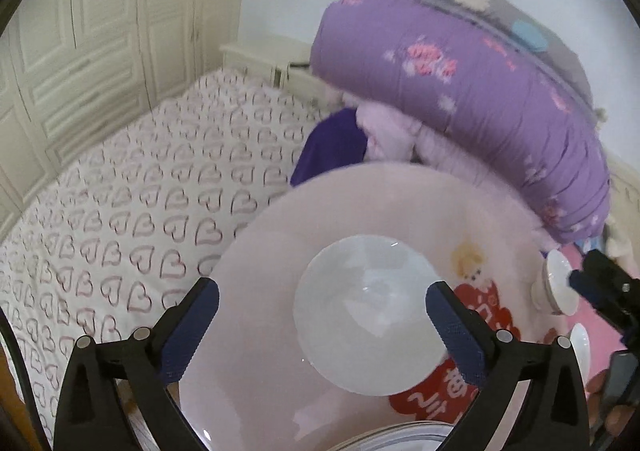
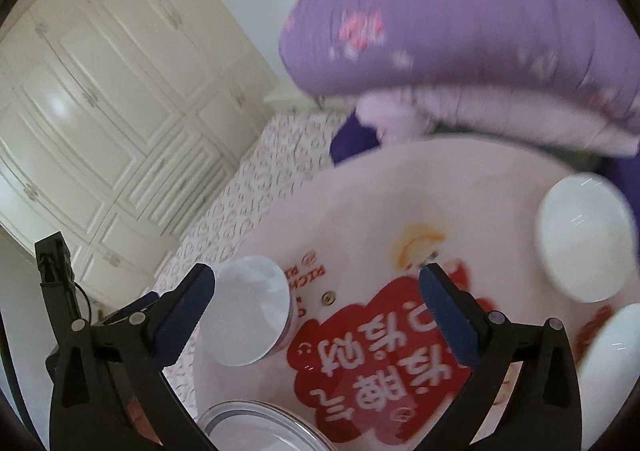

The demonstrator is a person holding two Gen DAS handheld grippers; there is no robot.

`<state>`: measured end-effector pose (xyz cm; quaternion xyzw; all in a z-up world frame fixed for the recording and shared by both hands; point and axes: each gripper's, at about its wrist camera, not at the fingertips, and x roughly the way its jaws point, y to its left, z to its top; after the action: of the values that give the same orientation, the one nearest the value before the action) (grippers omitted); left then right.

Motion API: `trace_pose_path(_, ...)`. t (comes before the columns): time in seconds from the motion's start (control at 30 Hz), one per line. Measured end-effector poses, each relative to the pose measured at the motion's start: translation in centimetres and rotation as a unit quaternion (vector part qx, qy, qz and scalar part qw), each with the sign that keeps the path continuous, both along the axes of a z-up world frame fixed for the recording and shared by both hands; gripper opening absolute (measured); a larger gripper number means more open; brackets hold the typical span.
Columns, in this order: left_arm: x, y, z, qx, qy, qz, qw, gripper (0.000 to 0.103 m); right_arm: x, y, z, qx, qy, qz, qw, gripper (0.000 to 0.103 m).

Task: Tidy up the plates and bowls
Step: 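Open both grippers to release the bowls, then move both grippers to the remaining white bowls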

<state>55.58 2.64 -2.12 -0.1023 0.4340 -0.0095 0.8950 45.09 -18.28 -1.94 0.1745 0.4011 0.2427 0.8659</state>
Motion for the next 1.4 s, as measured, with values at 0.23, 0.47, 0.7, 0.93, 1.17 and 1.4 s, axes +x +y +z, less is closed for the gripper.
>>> trace_pose_path(0.23, -6.5, -3.7, 3.1, 0.013, -0.058, -0.038, 0.9975, 0.102, -4.7, -5.4, 4.7, -0.036, -0.08, -0.057, 0.994, 0.103)
trace_pose_path(0.47, -12.2, -8.4, 5.1, 0.017, -0.093, -0.105, 0.9899, 0.102, -8.3, -11.4, 6.1, -0.067, -0.105, -0.122, 0.985, 0.103)
trace_pose_path(0.7, -14.9, -12.0, 6.2, 0.013, -0.111, -0.157, 0.9812, 0.102, -10.9, -16.1, 5.5, -0.091, -0.101, -0.17, 0.976, 0.103)
trace_pose_path(0.93, -14.1, -14.3, 6.4, 0.01, -0.115, -0.199, 0.9732, 0.102, -12.7, -19.9, 3.5, -0.103, -0.08, -0.206, 0.97, 0.103)
trace_pose_path(1.17, -12.0, -17.8, 5.3, 0.009, -0.101, -0.23, 0.968, 0.102, -13.8, -22.9, 1.6, -0.11, -0.056, -0.232, 0.965, 0.103)
trace_pose_path(1.4, -8.6, -22.3, 2.9, 0.01, -0.06, -0.247, 0.967, 0.102, -13.2, -24.2, -0.4, -0.113, -0.023, -0.237, 0.965, 0.103)
